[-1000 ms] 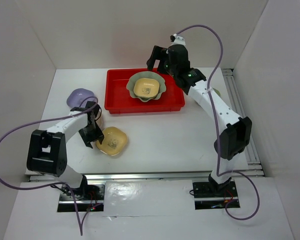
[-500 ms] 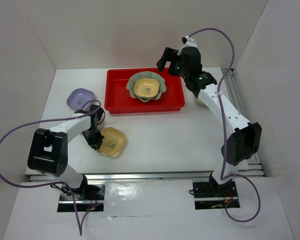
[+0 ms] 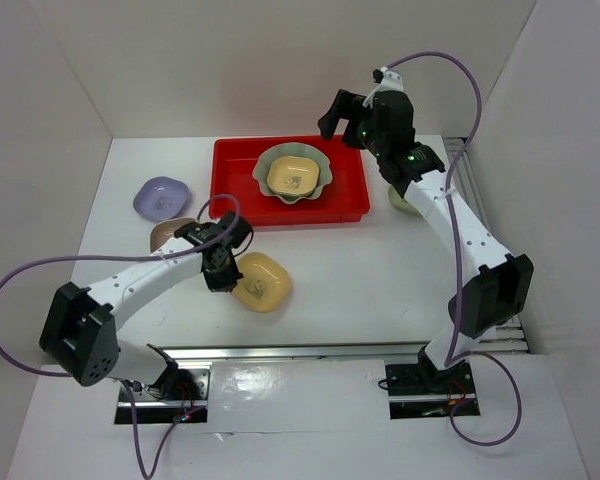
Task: Place the plates into the plastic bin on the countertop
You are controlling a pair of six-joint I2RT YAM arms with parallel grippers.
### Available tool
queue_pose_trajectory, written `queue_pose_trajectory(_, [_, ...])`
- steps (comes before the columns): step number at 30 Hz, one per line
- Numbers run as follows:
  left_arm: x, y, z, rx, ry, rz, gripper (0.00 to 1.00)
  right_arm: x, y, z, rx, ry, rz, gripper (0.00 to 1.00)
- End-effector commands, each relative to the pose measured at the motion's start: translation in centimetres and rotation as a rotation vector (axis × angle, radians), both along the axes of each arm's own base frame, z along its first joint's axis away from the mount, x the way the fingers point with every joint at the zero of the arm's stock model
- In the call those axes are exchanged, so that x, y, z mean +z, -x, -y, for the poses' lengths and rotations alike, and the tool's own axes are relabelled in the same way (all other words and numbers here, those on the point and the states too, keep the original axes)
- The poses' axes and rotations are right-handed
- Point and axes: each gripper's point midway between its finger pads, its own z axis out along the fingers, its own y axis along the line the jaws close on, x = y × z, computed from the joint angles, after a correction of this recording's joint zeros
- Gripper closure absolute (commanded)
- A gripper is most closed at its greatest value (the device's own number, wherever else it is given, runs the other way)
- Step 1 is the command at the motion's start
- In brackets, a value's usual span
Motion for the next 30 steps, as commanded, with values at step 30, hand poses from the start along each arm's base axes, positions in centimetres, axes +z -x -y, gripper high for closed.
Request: queue_pose_trajectory(30, [7.8,-29.3,9.8,0.376,0.366,0.339,1.00,10.0,13.1,12.4,-0.285,-0.118,0.215,0.00])
